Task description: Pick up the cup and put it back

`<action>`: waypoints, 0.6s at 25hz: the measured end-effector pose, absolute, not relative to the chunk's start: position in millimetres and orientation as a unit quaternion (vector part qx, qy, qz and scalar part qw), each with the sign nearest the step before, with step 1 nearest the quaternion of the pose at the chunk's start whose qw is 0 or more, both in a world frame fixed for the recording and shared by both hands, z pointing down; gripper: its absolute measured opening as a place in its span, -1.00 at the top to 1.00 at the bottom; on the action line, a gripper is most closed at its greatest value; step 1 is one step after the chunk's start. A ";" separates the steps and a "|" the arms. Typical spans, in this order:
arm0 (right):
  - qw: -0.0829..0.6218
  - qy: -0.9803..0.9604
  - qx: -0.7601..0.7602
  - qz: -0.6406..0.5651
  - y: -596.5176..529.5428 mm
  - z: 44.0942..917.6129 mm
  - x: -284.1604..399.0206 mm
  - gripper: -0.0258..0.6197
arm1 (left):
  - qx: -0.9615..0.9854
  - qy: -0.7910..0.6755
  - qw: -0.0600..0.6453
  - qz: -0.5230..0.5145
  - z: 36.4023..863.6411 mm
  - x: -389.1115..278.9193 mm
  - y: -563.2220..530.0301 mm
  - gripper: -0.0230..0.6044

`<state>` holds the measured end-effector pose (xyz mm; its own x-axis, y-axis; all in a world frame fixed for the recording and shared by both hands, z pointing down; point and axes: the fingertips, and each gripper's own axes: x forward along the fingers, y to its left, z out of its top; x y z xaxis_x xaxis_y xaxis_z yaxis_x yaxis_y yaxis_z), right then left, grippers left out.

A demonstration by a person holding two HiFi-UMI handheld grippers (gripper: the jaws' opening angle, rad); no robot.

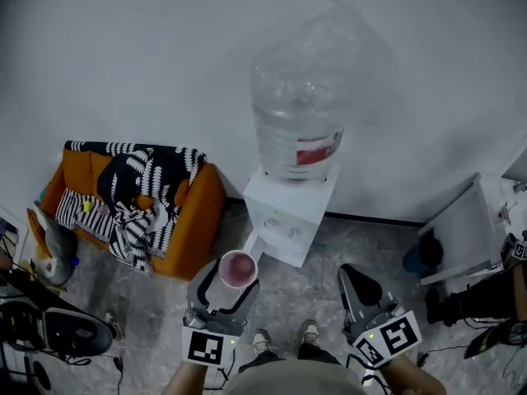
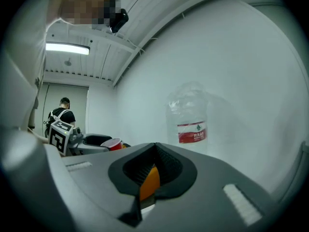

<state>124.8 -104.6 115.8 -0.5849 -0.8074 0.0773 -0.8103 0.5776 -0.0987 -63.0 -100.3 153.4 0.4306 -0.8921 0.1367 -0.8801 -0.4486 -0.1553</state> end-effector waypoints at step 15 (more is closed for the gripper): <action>0.016 -0.871 0.490 0.030 -185.7 115.5 152.8 0.91 | -0.875 0.477 0.041 -0.074 145.9 -5.0 -195.7 -0.14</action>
